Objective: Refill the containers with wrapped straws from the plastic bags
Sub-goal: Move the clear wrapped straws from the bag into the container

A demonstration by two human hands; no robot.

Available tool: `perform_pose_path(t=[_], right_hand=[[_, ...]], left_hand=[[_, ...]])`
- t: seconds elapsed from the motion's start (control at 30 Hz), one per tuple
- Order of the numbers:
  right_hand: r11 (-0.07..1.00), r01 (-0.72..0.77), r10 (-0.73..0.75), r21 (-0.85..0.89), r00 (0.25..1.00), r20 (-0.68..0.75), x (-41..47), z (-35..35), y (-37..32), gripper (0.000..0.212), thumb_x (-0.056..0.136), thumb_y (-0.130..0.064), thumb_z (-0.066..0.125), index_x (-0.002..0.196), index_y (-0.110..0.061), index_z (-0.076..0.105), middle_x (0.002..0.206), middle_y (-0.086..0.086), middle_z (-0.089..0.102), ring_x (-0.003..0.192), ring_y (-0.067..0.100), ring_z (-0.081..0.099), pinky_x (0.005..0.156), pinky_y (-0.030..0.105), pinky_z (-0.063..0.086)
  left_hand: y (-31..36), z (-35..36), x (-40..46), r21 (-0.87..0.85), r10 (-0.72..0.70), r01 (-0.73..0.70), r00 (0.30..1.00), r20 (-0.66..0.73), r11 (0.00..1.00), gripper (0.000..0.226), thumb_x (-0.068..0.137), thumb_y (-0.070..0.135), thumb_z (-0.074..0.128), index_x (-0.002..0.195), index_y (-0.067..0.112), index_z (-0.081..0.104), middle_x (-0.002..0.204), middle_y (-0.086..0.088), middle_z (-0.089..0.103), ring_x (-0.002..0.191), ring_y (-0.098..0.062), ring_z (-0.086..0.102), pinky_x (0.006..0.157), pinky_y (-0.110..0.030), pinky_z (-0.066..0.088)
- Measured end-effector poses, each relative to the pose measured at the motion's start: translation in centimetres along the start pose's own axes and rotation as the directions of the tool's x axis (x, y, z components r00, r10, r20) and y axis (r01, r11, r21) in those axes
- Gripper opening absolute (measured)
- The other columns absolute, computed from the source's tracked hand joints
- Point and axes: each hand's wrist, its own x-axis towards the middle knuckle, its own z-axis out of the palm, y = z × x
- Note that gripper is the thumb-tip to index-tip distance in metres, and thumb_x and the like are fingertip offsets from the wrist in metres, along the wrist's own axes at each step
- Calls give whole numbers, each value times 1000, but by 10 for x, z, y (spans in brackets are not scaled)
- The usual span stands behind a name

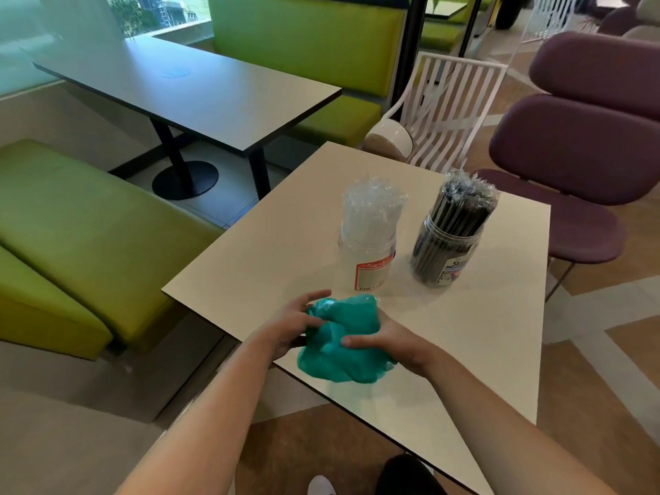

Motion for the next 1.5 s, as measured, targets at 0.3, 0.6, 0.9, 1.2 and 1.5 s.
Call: perform_pose_path(t=[0.3, 0.6, 0.9, 1.2, 1.5], right_hand=[[974, 183, -135, 132, 940, -312, 5, 8, 3, 44, 86, 5, 58, 123, -19, 58, 114, 6, 69, 102, 23, 68, 90, 43, 56], [899, 144, -42, 413, 968, -247, -4, 7, -5, 30, 89, -7, 45, 109, -2, 67, 108, 21, 68, 94, 29, 65, 81, 38, 55], [926, -60, 119, 372, 983, -139, -11, -3, 1, 71, 73, -17, 83, 131, -24, 43, 130, 12, 48, 113, 36, 56, 82, 55, 56], [961, 228, -278, -159, 792, -544, -6, -2, 3, 28, 75, 3, 74, 91, -18, 63, 95, 5, 65, 90, 23, 64, 63, 23, 55], [901, 247, -390, -357, 822, -416, -14, 23, 11, 57, 84, -14, 64, 135, -22, 42, 127, -7, 37, 117, 7, 44, 91, 11, 42]], left_hand=[[-8, 4, -5, -70, -87, 94, 992, 96, 993, 77, 62, 50, 88, 127, 32, 51, 123, -3, 67, 109, -25, 67, 89, -46, 56], [-18, 11, -2, 10, 70, -69, 986, -150, 998, 33, 85, 5, 72, 110, 25, 64, 106, -13, 71, 92, -28, 71, 78, -40, 59], [-7, 20, -17, 46, 148, -142, 973, -175, 989, 36, 88, -10, 49, 104, 17, 66, 108, -10, 64, 96, -25, 65, 72, -32, 58], [-7, 30, -13, 77, -22, 26, 998, -52, 997, 35, 79, 30, 80, 102, 10, 62, 106, -8, 70, 94, -17, 69, 71, -27, 58], [3, 57, -2, -179, -86, 45, 970, -226, 983, 22, 88, 7, 69, 109, 2, 62, 108, -20, 68, 91, -27, 70, 63, -28, 60]])
